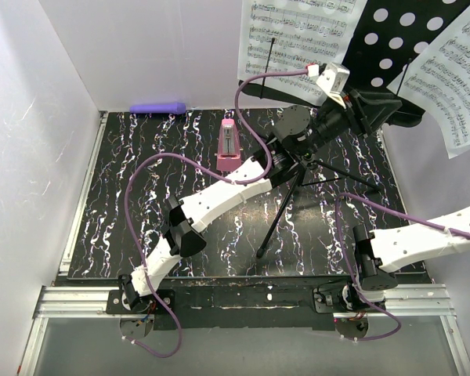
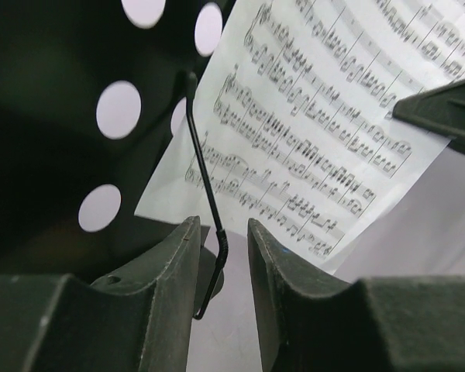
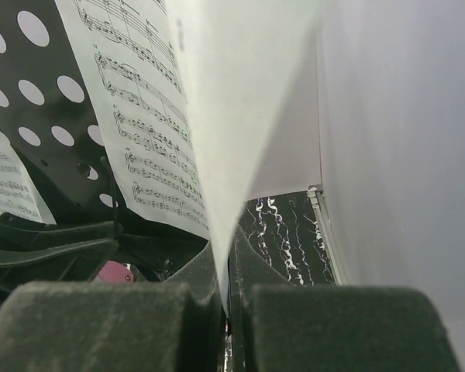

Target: Set up the instrument practice props

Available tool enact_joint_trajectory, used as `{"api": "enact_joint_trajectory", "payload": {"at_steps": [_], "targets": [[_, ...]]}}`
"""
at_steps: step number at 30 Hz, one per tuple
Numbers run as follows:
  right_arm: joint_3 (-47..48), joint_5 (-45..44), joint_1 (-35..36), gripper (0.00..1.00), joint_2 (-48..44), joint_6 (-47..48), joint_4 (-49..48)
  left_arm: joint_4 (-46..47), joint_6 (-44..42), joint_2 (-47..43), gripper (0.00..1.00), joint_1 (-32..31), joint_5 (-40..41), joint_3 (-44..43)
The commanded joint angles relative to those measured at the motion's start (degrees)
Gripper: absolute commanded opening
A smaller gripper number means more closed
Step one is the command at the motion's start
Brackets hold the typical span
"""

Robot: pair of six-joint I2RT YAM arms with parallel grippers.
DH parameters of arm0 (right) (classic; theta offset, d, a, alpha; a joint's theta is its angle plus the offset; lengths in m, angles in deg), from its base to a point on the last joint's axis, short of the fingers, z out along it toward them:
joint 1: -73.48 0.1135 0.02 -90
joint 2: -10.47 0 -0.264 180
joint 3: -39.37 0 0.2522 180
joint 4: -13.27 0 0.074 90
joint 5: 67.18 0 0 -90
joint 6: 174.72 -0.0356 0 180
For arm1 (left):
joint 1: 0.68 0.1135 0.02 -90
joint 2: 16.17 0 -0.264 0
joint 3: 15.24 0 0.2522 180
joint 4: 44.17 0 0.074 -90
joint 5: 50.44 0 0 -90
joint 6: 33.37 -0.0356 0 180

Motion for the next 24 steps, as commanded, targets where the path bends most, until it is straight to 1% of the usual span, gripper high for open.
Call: {"api": "enact_joint_trajectory", "payload": {"at_steps": [1,6,9,10,15,17,19,24], "targets": [[-0.54,0.26,0.19,0.01,-0.56,-0.99,-3.66,2.55,0.81,0.41,0.30,-0.43,2.01,-3.08],[-1.25,0.61,0.19,0.01,-0.47,-3.62,-6.64,2.63,1.16,1.55,0.33,-0.61,2.89,-4.31],[-1.34,0.43,0.19,0.01,-0.38,-4.24,-7.26,2.99,1.25,2.00,0.33,-0.78,3.42,-4.40],[-1.25,0.52,0.19,0.01,-0.47,-4.33,-7.35,3.07,1.43,2.34,0.33,-0.78,5.33,-4.57],[-1.34,0.61,0.19,0.01,-0.29,-5.12,-8.32,3.25,1.87,3.23,0.33,-0.96,6.31,-5.10],[-1.51,0.61,0.19,0.01,-0.38,-5.47,-8.76,3.51,1.96,3.49,0.31,-1.05,6.40,-5.10],[-1.69,0.70,0.19,0.01,-0.29,-5.65,-9.20,3.69,1.96,3.58,0.26,-1.13,6.40,-5.10],[-2.22,0.78,0.19,0.01,-0.47,-6.00,-9.81,4.39,1.78,3.58,0.08,-1.22,6.49,-5.37]]}}
